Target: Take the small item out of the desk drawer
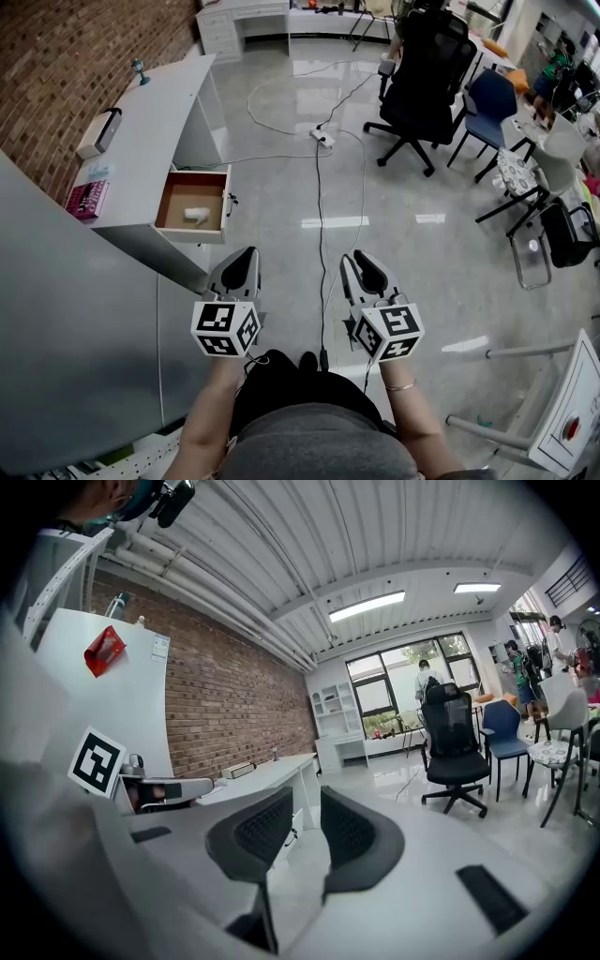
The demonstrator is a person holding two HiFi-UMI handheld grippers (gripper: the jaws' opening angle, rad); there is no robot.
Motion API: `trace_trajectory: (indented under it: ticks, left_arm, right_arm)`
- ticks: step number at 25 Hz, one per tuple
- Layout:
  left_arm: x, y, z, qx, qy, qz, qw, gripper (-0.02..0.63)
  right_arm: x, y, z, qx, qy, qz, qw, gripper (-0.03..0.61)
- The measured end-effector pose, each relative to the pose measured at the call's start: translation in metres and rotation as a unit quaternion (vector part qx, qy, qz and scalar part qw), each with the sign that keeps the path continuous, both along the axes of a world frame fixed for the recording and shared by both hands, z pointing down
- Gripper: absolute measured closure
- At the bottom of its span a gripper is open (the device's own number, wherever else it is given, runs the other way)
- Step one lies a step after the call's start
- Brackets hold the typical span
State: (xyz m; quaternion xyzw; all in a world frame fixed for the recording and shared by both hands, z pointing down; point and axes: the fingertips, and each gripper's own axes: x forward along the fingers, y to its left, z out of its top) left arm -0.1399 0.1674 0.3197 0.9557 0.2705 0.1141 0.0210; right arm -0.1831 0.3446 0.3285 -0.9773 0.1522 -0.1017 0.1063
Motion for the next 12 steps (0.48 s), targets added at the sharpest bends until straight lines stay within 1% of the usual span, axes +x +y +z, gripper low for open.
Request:
trace_trajectory:
  ticks: [8, 12]
  left_arm:
    - [0.012, 0.001, 0.008, 0.006, -0.009, 0.001, 0.9999, 0.591]
    - [0.031, 0.001, 0.013, 0.007, -0.014, 0.005, 0.9999, 0.591]
  right_arm:
    - [0.012, 0.002, 0.008, 0.006, -0.010, -0.003, 1.000, 0.472]
    - [0.030, 0.002, 0.012, 0.005, -0.015, 0.003, 1.000, 0.466]
